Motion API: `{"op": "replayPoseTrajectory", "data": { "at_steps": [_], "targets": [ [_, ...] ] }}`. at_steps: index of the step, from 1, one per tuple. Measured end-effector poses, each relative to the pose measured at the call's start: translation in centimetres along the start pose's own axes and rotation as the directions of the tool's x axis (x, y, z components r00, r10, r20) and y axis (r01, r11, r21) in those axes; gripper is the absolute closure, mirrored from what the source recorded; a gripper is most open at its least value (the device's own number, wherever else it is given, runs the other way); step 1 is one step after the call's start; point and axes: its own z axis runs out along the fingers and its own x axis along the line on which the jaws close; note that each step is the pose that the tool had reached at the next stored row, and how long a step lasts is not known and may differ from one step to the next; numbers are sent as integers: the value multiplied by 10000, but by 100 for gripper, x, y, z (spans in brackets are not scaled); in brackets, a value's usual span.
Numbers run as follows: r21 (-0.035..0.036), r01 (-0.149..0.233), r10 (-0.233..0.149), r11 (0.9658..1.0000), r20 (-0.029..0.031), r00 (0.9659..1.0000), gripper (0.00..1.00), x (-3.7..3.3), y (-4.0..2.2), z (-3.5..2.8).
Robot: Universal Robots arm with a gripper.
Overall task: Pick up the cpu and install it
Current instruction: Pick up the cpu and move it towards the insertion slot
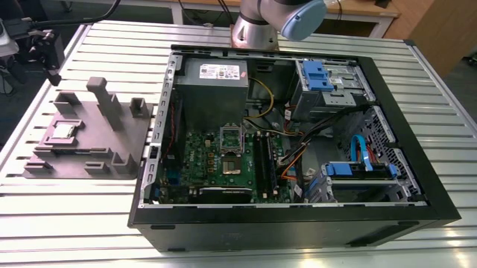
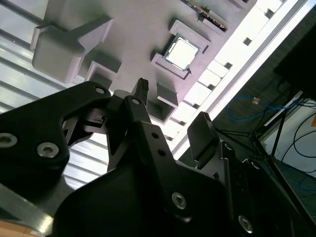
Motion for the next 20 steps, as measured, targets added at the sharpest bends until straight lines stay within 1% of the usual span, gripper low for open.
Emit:
{"op": "replayPoseTrajectory", "data": {
  "at_steps": [2, 5, 20],
  "targets": [
    [0, -1, 1, 10000, 0, 10000, 41, 0, -1, 11],
    [0, 1, -1, 10000, 0, 10000, 41, 0, -22, 18],
    [1, 0, 0, 10000, -1, 10000, 41, 0, -24, 29]
  ]
}}
